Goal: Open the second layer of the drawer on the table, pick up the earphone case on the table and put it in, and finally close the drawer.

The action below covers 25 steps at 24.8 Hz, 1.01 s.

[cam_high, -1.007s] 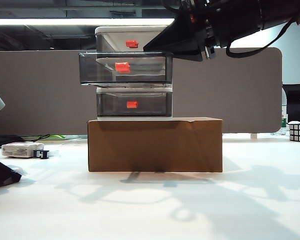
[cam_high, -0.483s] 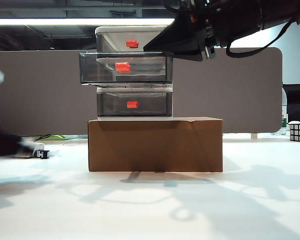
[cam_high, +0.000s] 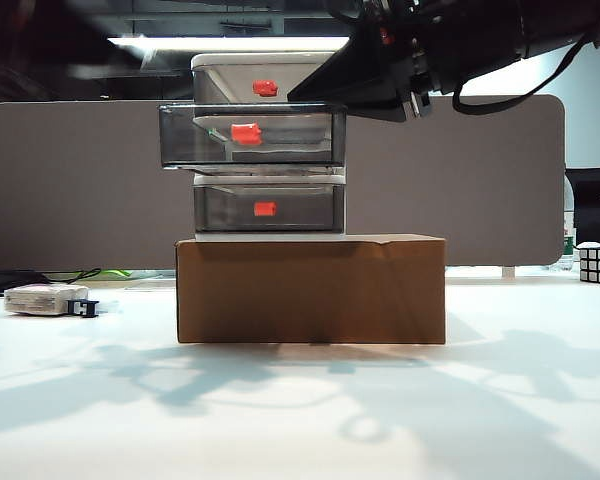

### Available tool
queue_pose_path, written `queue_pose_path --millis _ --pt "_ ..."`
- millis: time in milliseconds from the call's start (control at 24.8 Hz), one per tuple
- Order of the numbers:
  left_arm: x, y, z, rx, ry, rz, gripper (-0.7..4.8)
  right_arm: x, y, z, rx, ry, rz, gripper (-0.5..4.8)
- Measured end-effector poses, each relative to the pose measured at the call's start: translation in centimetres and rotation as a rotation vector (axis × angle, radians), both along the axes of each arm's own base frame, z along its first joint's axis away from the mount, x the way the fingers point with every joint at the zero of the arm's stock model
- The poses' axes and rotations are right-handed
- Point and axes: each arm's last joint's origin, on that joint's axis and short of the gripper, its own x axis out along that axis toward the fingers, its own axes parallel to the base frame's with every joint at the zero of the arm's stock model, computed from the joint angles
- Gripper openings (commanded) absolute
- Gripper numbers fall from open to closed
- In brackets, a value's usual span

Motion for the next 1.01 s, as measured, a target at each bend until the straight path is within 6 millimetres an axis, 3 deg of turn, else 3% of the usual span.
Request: queue_pose_path --millis 121,242,282,443,644,685,725,765,1007 --pt "1.1 -1.2 2.1 0.011 0.022 -0.057 0.20 0.0 0.0 0.1 0.001 -0.001 0.000 -0.05" --pt "1.9 -2.5 2.7 0.011 0.045 -0.132 0.20 -0.2 -0.1 0.3 0.000 0.000 -0.002 -0.05" --pt "2.3 -3.8 2.8 0.017 0.060 -0.182 0.20 -0.5 -0.3 0.6 0.003 -0.007 -0.003 -0.05" --pt "3.0 -7.1 1.4 0.054 0.138 -0.288 0.19 -1.5 -0.8 2.5 0.033 -0.069 -0.007 -0.05" --pt "3.7 -8.1 -0.1 0.097 0.176 -0.252 0.32 -2.4 -2.1 4.4 0.060 -0.129 -0.037 -0.05" --pt "3.8 -8.1 -0.1 0.100 0.175 -0.239 0.64 -2.5 -2.3 4.6 0.063 -0.135 -0.044 -0.05" --pt "3.8 -8.1 -0.1 0.101 0.173 -0.232 1.77 -2.5 -2.5 4.7 0.064 -0.139 -0.048 -0.05" --pt "3.8 -8.1 -0.1 0.101 0.171 -0.228 2.11 -2.6 -2.7 4.9 0.065 -0.142 -0.055 -0.05" --pt "3.9 -8.2 0.1 0.072 0.181 -0.223 2.32 -2.6 -3.0 5.0 0.064 -0.147 -0.064 -0.05"
